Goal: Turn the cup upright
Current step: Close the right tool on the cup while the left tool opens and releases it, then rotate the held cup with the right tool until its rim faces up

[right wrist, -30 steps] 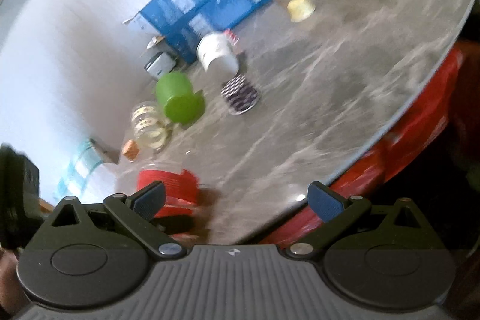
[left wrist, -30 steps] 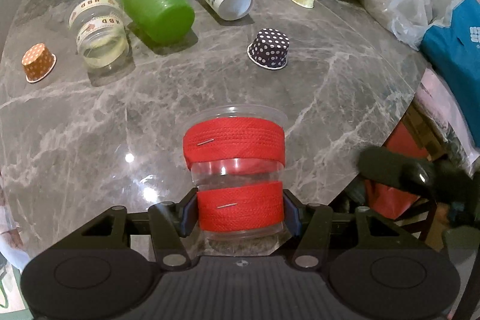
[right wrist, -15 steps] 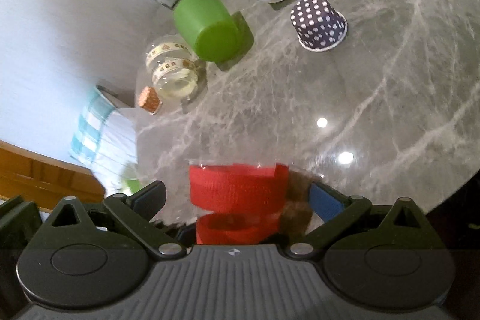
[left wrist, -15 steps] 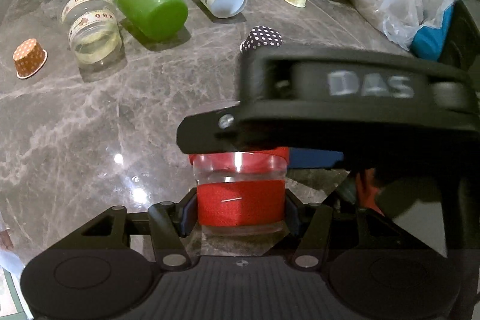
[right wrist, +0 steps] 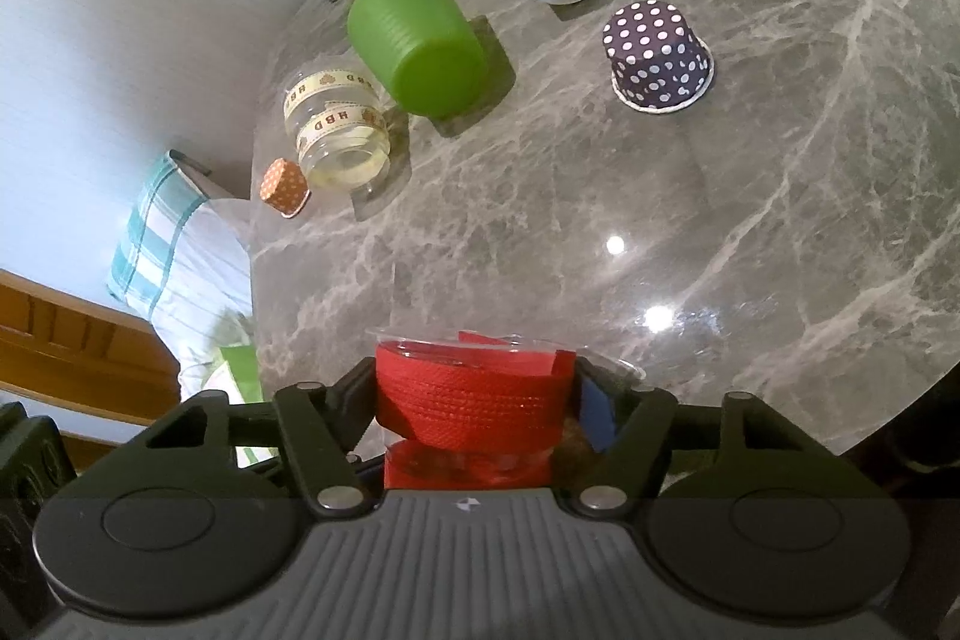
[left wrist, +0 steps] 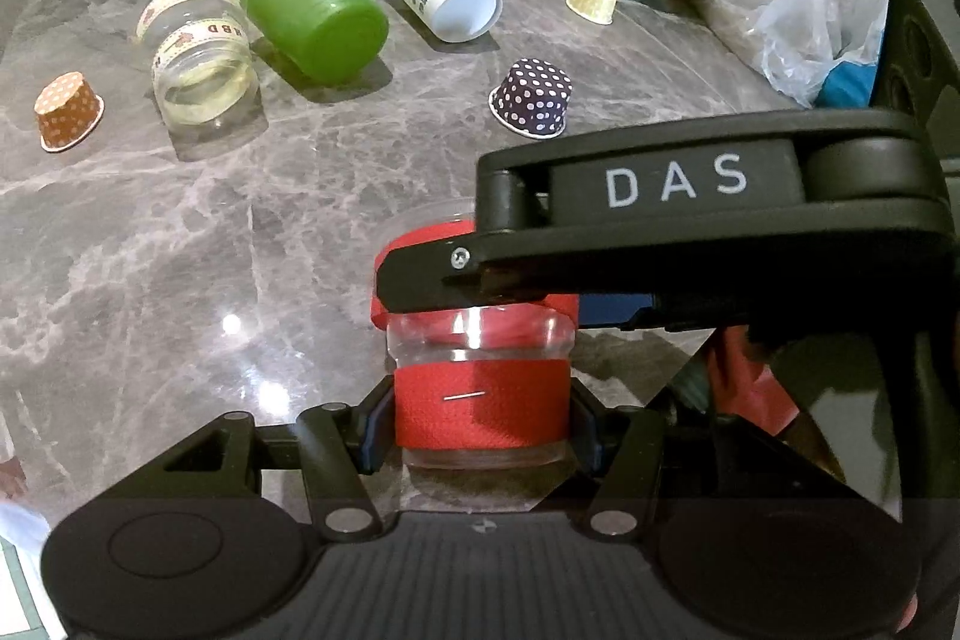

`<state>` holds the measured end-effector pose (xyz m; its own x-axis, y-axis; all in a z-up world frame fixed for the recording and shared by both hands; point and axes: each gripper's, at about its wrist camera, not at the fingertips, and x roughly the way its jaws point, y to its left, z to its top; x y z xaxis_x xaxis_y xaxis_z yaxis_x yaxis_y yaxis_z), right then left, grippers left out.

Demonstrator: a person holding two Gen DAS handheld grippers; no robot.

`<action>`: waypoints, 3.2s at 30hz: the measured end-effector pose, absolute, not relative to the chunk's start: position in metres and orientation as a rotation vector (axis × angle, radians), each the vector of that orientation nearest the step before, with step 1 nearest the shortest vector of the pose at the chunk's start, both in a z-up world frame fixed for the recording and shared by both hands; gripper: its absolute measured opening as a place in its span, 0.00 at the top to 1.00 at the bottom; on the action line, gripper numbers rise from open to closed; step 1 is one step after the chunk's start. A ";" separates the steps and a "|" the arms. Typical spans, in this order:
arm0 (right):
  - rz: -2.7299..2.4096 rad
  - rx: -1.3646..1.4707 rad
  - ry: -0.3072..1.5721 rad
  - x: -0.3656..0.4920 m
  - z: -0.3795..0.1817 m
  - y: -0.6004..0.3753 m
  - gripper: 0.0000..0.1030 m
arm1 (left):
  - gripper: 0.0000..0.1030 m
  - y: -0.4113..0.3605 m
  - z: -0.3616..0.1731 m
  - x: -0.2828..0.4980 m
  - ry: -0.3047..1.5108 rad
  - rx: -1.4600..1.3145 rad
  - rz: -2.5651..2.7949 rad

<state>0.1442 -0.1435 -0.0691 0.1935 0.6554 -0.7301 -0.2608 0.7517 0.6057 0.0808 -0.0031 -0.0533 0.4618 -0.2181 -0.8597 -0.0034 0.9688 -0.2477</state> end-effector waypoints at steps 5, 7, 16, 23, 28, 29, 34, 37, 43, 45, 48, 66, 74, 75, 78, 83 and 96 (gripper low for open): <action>0.681 0.406 1.222 0.143 -0.070 -0.144 0.37 | 0.31 -0.004 -0.051 0.072 1.055 -0.190 -0.120; 0.681 0.407 1.220 0.142 -0.069 -0.144 0.37 | 0.24 -0.003 -0.049 0.067 1.036 -0.176 -0.110; 0.715 0.403 1.123 0.133 -0.057 -0.149 0.37 | 0.21 0.037 -0.031 0.009 0.864 -0.252 -0.125; 0.703 0.394 0.997 0.125 -0.043 -0.168 0.37 | 0.21 0.078 -0.018 -0.024 0.690 -0.339 -0.089; 0.690 0.302 0.817 0.104 -0.027 -0.179 0.37 | 0.20 0.089 -0.015 -0.028 0.619 -0.403 -0.123; 0.677 0.273 0.773 0.098 -0.024 -0.182 0.37 | 0.20 0.089 -0.014 -0.029 0.613 -0.412 -0.127; 0.635 0.134 0.479 0.063 -0.014 -0.193 0.37 | 0.20 0.091 -0.008 -0.036 0.550 -0.439 -0.145; 0.641 0.066 0.301 0.047 -0.021 -0.196 0.37 | 0.19 0.089 -0.008 -0.036 0.540 -0.443 -0.149; 0.619 0.029 0.075 0.043 -0.052 -0.198 0.37 | 0.19 0.081 -0.011 -0.036 0.513 -0.450 -0.183; 0.622 0.027 -0.017 0.043 -0.066 -0.199 0.37 | 0.19 0.080 -0.013 -0.036 0.504 -0.459 -0.191; 0.578 -0.040 -0.162 0.039 -0.087 -0.192 0.37 | 0.19 0.077 -0.018 -0.032 0.503 -0.470 -0.203; 0.577 -0.071 -0.151 0.069 -0.127 -0.178 0.37 | 0.19 0.077 -0.037 -0.013 0.540 -0.521 -0.184; 0.575 -0.068 -0.154 0.068 -0.138 -0.179 0.37 | 0.19 0.072 -0.042 -0.005 0.560 -0.523 -0.199; 0.578 -0.077 -0.156 0.068 -0.138 -0.178 0.37 | 0.19 0.072 -0.043 -0.005 0.561 -0.527 -0.199; 0.587 -0.086 -0.153 0.069 -0.140 -0.175 0.37 | 0.19 0.073 -0.045 -0.003 0.564 -0.538 -0.196; 0.594 -0.086 -0.147 0.070 -0.142 -0.173 0.37 | 0.19 0.074 -0.047 -0.002 0.572 -0.543 -0.188; 0.617 -0.081 -0.115 0.073 -0.143 -0.170 0.17 | 0.19 0.076 -0.049 -0.001 0.580 -0.553 -0.184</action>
